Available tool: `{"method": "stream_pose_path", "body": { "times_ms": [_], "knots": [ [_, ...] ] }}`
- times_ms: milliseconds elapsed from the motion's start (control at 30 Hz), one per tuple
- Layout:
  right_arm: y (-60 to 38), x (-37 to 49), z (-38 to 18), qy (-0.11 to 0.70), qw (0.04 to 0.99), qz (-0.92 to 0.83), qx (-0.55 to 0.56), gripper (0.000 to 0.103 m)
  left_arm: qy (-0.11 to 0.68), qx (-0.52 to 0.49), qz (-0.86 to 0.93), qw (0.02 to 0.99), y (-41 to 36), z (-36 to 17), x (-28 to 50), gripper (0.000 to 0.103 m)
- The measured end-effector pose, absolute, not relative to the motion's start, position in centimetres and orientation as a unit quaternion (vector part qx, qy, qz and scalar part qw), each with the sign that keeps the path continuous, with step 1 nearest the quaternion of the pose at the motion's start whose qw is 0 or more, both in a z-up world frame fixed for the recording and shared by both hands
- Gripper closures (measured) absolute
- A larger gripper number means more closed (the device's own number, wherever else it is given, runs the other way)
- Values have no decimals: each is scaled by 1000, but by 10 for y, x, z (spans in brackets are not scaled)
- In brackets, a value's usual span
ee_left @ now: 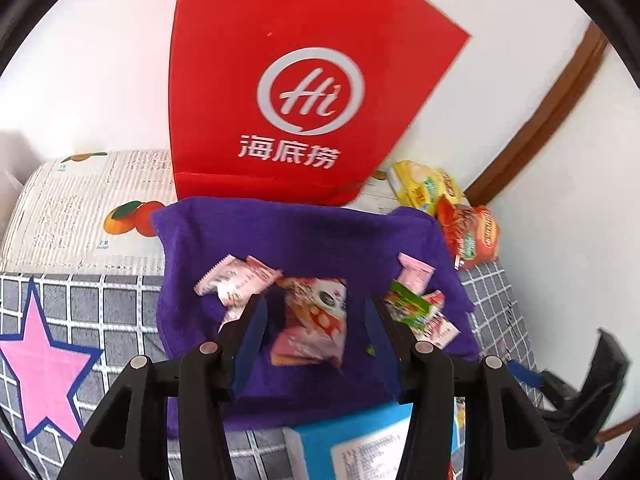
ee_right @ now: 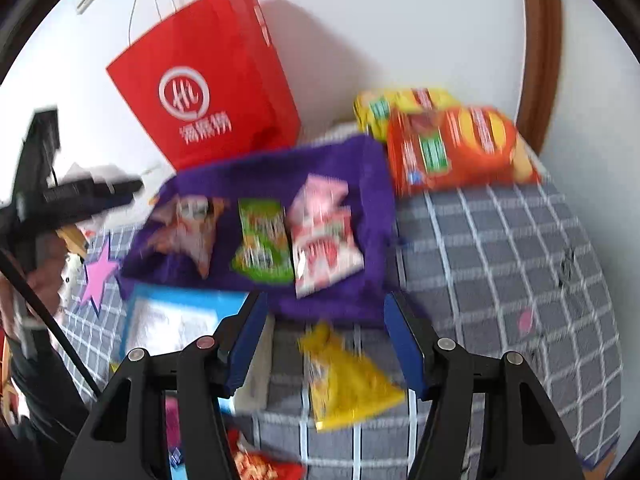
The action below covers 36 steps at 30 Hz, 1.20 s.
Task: Organize snacks
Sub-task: 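Grasp the yellow chip bag with the right tool while the left tool grasps the pink snack bag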
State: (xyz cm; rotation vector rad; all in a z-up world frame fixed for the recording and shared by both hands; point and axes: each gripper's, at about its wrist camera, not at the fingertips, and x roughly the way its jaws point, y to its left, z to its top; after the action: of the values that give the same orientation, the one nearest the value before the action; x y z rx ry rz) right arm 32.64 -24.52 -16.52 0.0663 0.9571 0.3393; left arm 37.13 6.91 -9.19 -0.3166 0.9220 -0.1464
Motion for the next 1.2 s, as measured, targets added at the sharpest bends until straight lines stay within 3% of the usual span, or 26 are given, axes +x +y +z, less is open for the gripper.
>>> {"method": "stream_pose_path", "body": {
  "times_ms": [333, 467, 600, 967, 1200],
  "knots": [
    [-240, 326, -222, 489, 861, 136, 25, 42, 456, -129, -74, 878, 66, -103, 296, 54],
    [-226, 318, -229, 478, 870, 118, -34, 50, 463, -131, -64, 874, 75, -110, 276, 54],
    [-224, 309, -228, 467, 876, 109, -56, 58, 468, -135, -66, 871, 75, -116, 258, 54],
    [-262, 248, -196, 440, 894, 91, 4, 58, 482, -119, -101, 862, 37, -129, 212, 54],
    [-280, 216, -209, 432, 898, 85, 21, 58, 480, -102, -119, 863, 5, -136, 192, 54]
  ]
}}
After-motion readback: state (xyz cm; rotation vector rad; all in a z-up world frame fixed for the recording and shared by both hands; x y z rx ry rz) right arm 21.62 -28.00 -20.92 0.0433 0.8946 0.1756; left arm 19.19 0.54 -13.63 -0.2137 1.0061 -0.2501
